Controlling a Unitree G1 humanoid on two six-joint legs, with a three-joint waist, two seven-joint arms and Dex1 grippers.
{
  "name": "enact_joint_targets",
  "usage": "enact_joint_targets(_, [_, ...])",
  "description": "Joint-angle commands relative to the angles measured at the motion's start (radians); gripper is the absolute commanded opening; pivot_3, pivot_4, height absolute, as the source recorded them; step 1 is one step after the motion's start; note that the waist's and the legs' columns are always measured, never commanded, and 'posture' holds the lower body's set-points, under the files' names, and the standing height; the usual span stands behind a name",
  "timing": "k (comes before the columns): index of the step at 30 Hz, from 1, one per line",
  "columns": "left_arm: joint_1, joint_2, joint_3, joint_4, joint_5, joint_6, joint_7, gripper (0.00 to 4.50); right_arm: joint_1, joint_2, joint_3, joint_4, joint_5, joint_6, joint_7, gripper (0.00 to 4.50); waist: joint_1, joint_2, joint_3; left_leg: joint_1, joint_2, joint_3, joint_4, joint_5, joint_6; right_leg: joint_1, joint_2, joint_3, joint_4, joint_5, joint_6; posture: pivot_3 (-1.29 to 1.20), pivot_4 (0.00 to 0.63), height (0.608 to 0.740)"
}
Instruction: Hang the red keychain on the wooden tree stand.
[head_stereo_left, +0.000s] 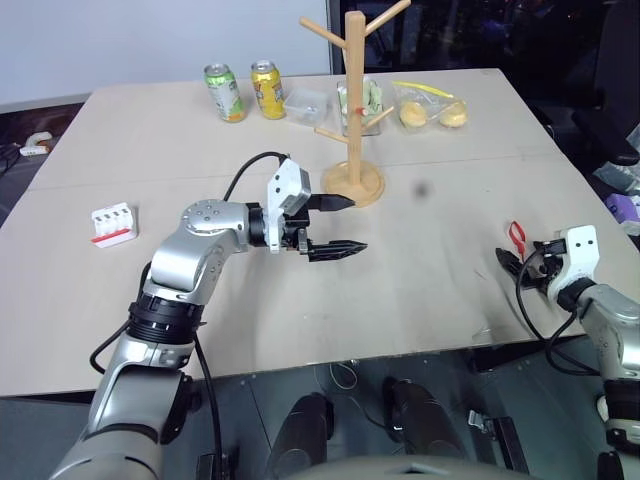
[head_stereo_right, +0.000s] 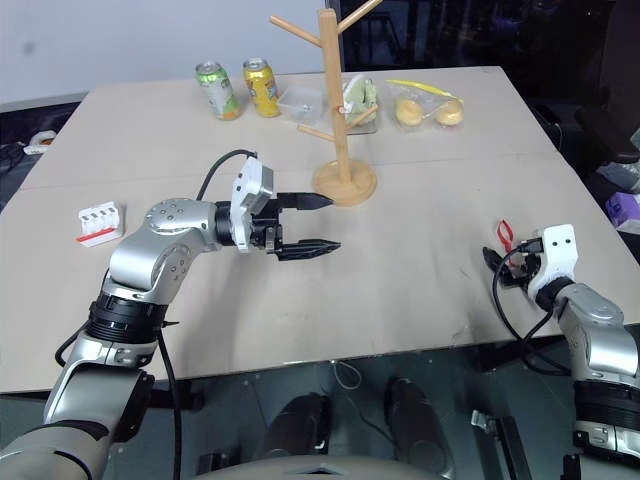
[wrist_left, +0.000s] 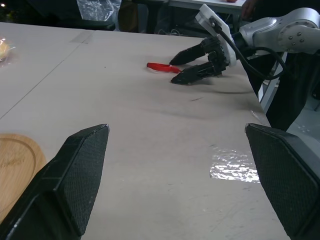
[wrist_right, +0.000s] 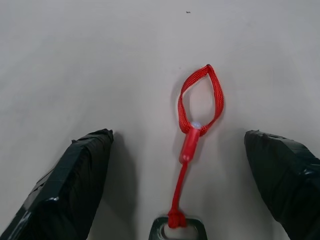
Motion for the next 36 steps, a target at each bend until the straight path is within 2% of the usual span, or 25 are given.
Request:
enact_joint_targets(1, [0.007,0.015,0.026,-0.050,-0.005,-0.008,-0.009,4.50,0.006,0.000,0.014,0.004,0.011,-0.010,0.031,4.24,-0.001,0.000,0.000,0.000,0.000,0.000,0.000,0.000,0.000,0.000,0.000,0.000,0.000,0.000,0.000,0.00,0.150,0.740])
enact_joint_targets(3, [0.009,0.019,0.027,-0.051,-0.004,-0.008,-0.009,4.50,0.016,0.003,0.018,0.013,0.000,-0.027,0.030,3.66,-0.002,0.000,0.000,0.000,0.000,0.000,0.000,0.000,0.000,0.000,0.000,0.000,0.000,0.000,0.000,0.00,0.150,0.740])
enact_joint_targets(10, [0.015,0.029,0.030,-0.053,-0.002,-0.013,-0.010,4.50,-0.002,0.003,0.024,0.093,-0.030,-0.097,0.015,0.39,-0.001,0.000,0.000,0.001,0.000,0.000,0.000,0.000,0.000,0.000,0.000,0.000,0.000,0.000,0.000,0.00,0.150,0.740])
enact_joint_targets(11, [0.017,0.030,0.029,-0.052,-0.001,-0.015,-0.011,4.50,-0.010,0.001,0.027,0.108,-0.038,-0.110,0.011,0.03,-0.001,0.000,0.000,0.001,0.000,0.000,0.000,0.000,0.000,0.000,0.001,0.000,0.000,0.000,0.000,0.00,0.150,0.740])
enact_joint_targets(15, [0.023,0.035,0.033,-0.058,-0.002,-0.016,-0.012,4.50,-0.016,0.002,0.036,0.114,-0.046,-0.135,0.010,0.03,-0.002,-0.001,-0.001,0.001,0.000,0.001,0.001,0.000,0.000,0.001,0.001,0.001,0.000,0.000,0.000,0.00,0.150,0.740])
enact_joint_targets(20, [0.027,0.050,0.064,-0.065,-0.023,0.007,-0.008,4.50,-0.044,0.071,0.093,-0.097,-0.025,-0.053,-0.053,0.03,-0.012,-0.001,-0.001,0.002,0.001,0.003,0.001,0.000,0.000,0.000,0.001,0.003,0.001,0.000,0.000,0.00,0.150,0.740])
enact_joint_targets(25, [-0.001,0.068,0.159,-0.057,-0.091,0.081,0.021,4.50,-0.174,0.199,0.231,-0.294,-0.084,-0.060,-0.147,0.03,-0.025,0.002,0.001,0.001,0.002,0.002,0.000,0.000,0.000,-0.001,0.002,0.003,0.002,0.002,0.003,0.00,0.150,0.740])
enact_joint_targets(32, [-0.008,0.079,0.328,-0.078,-0.189,0.194,0.151,4.50,-0.358,0.344,0.329,-0.285,-0.168,-0.153,-0.247,0.03,-0.016,0.002,0.001,-0.001,0.001,-0.003,0.000,0.000,0.000,-0.001,0.001,-0.002,0.000,0.002,0.003,0.00,0.150,0.740])
enact_joint_targets(36, [0.014,0.076,0.382,-0.105,-0.207,0.207,0.215,4.50,-0.409,0.382,0.368,-0.222,-0.227,-0.276,-0.257,0.03,-0.015,0.002,0.001,-0.001,0.000,-0.003,0.000,0.000,0.000,-0.001,-0.001,-0.002,0.000,0.002,0.003,0.00,0.150,0.740])
